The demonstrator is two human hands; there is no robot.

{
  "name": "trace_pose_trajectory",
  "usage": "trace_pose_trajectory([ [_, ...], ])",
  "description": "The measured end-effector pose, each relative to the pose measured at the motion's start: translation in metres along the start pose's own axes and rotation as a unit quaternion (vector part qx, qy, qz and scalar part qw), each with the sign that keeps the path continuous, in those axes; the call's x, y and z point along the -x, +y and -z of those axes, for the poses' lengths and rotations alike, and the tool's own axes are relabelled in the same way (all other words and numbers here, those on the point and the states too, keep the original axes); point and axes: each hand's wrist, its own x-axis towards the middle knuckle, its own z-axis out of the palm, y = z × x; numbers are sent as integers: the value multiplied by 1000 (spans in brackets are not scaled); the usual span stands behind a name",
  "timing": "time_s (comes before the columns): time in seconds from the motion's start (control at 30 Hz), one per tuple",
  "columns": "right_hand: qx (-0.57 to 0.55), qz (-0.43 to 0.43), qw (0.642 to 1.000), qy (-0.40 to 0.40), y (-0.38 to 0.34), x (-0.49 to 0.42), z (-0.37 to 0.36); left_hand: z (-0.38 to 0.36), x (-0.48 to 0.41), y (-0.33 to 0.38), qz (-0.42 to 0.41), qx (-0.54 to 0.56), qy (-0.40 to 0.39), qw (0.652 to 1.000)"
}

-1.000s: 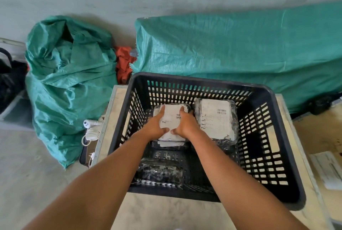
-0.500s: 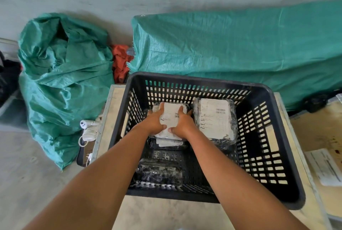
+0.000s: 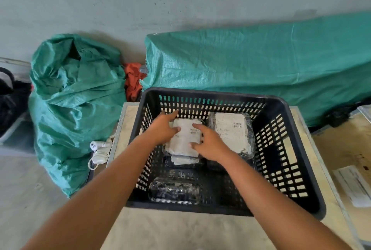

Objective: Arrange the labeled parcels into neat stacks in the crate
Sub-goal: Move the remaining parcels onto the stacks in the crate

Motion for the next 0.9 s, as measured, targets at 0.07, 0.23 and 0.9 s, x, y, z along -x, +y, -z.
trace_pose_trajectory([
  [0.07,-30,14,999,-22,3,18,14,15,24,2,-43,3,2,999],
  [0.23,-45,5,992,-118,14,54,16,14,84,-14,-59,-39,-160,985],
  [0.9,-13,38,984,-175,42,59,-18,-39,93,-35,-72,-217,-206,952],
])
